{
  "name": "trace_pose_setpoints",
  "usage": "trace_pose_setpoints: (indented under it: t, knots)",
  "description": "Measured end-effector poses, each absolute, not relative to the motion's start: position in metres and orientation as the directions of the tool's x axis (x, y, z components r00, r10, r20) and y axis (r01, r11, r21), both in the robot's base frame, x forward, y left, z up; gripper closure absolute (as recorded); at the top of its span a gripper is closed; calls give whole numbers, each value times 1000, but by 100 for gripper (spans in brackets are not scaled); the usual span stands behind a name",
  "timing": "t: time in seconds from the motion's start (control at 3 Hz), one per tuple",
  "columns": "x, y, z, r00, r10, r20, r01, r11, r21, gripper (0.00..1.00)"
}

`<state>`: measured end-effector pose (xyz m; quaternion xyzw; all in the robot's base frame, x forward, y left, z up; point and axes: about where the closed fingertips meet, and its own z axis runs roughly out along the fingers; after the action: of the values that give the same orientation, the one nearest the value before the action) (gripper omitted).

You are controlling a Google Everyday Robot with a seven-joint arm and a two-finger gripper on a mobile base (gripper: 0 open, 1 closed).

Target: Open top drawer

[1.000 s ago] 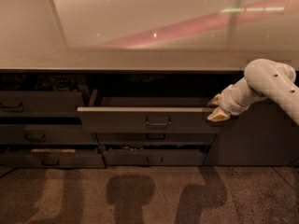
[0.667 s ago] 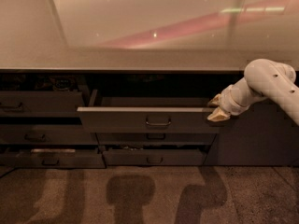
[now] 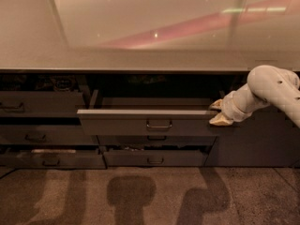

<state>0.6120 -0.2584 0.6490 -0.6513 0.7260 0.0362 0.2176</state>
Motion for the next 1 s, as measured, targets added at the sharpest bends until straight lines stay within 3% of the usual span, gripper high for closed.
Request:
trace_pose_setpoints:
  t: [1.0]
  knots:
    - [593,-261,644,-39,-930,-366,-966,129,-225,100]
